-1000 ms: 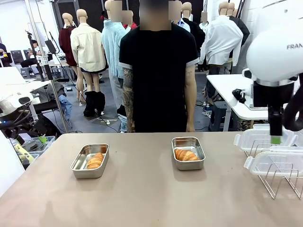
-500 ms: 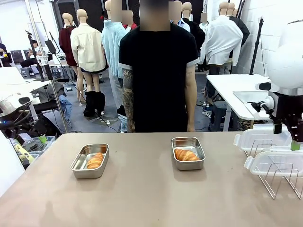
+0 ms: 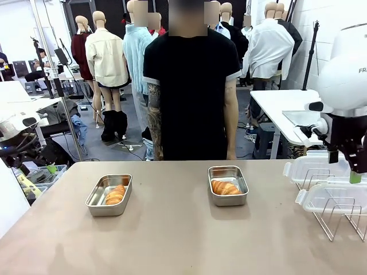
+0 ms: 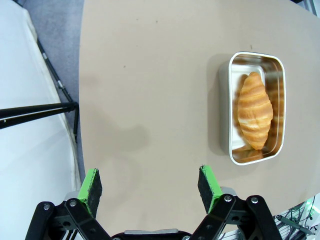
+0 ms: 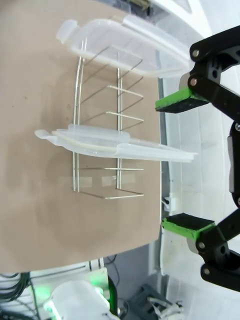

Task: Place the bread in airtight containers.
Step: Pick up one Airtight Container lid and hand it to the human.

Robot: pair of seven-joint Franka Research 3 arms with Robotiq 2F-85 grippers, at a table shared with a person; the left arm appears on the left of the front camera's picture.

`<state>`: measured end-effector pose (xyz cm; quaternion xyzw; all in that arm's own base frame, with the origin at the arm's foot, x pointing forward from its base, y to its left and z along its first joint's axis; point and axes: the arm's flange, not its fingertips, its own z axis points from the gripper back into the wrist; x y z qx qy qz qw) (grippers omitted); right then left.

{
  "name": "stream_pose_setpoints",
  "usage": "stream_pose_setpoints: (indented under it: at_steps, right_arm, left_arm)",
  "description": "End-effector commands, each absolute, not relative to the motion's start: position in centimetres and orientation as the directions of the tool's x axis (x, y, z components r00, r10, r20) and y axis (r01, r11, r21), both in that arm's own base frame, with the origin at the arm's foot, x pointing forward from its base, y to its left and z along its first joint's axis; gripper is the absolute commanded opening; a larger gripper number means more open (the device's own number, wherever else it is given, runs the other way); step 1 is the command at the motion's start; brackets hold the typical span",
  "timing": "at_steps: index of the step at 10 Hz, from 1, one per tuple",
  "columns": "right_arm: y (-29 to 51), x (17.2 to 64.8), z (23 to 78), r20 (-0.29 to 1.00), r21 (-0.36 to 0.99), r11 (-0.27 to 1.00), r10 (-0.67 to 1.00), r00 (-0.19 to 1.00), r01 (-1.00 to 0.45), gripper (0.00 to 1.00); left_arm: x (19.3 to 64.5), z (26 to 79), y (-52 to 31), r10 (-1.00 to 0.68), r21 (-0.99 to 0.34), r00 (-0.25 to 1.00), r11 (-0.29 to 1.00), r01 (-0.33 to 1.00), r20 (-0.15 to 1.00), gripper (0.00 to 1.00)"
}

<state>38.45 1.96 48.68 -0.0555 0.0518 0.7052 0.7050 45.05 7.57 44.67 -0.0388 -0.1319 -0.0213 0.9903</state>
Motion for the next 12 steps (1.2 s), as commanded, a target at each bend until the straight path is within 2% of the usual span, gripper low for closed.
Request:
stream_pose_setpoints:
  at_steps: [1,3,5,11,12]
  right_arm:
    - [1.4,39.2,46.4,-0.116,-0.013,0.01,0.993,0.012,-1.0,1.0]
    - [1.3,39.8,44.9,-0.085,0.006,-0.001,0.996,-0.001,-1.0,1.0]
    - [1.4,40.4,43.8,-0.083,-0.041,0.002,0.997,0.005,-0.999,1.0]
    - [2.2,42.6,41.2,-0.079,0.034,0.02,0.997,0.017,-0.999,1.0]
    - [2.4,42.6,41.0,-0.079,0.036,0.016,0.997,0.013,-0.999,0.9]
  left_arm:
    - [44.8,44.7,7.6,-0.02,-0.06,0.964,0.997,0.038,0.264,1.0]
    - [44.8,44.7,7.6,-0.02,-0.06,0.964,0.997,0.038,0.264,1.0]
    - [44.8,44.7,7.6,-0.02,-0.06,0.964,0.997,0.038,0.264,1.0]
    - [44.8,44.7,7.6,-0.02,-0.06,0.964,0.997,0.038,0.264,1.0]
    - [44.8,44.7,7.6,-0.02,-0.06,0.964,0.997,0.038,0.264,1.0]
